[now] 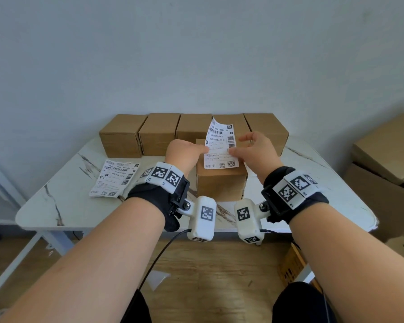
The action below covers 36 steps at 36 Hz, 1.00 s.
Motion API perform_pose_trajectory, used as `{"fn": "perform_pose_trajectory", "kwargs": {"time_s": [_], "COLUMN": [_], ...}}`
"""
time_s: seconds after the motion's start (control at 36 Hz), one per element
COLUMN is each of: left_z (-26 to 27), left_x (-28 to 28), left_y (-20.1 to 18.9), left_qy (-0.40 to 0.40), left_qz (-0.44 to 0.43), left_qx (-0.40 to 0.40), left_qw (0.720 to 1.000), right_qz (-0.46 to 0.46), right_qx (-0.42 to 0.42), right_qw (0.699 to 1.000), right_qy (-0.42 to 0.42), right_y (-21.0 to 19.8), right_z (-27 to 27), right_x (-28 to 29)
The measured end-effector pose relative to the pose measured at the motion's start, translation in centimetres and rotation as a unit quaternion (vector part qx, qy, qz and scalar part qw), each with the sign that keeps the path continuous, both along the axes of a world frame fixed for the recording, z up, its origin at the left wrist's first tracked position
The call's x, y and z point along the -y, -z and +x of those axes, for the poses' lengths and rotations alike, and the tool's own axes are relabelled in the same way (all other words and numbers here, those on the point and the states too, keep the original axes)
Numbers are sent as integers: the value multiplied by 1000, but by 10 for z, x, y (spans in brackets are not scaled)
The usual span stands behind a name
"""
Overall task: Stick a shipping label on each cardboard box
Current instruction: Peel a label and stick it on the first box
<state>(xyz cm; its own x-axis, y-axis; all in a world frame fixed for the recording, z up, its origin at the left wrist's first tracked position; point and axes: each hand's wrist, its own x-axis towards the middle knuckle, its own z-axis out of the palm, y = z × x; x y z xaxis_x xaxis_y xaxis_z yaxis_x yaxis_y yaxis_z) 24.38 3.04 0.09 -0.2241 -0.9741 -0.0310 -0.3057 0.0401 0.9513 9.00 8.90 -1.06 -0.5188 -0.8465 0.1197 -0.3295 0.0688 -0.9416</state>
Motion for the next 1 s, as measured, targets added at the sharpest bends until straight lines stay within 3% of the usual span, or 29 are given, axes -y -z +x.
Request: {"fn": "perform_pose_trajectory", "kwargs": {"time_s": [0.58, 1.0], "left_z": [-1, -4], "left_x": [3, 0], "left_y": [21, 29], "left_qy": [-18, -37], "left_qz": [-55, -155], "left_qx": [10, 102], "left_qw": [998, 982], "right_qz": [15, 6], "right_qx": [-84, -171], "right_qw": [996, 985], "right_qy": [-16, 8], "right_y": [5, 11], "right_z": [1, 7], "right_x": [0, 1]}}
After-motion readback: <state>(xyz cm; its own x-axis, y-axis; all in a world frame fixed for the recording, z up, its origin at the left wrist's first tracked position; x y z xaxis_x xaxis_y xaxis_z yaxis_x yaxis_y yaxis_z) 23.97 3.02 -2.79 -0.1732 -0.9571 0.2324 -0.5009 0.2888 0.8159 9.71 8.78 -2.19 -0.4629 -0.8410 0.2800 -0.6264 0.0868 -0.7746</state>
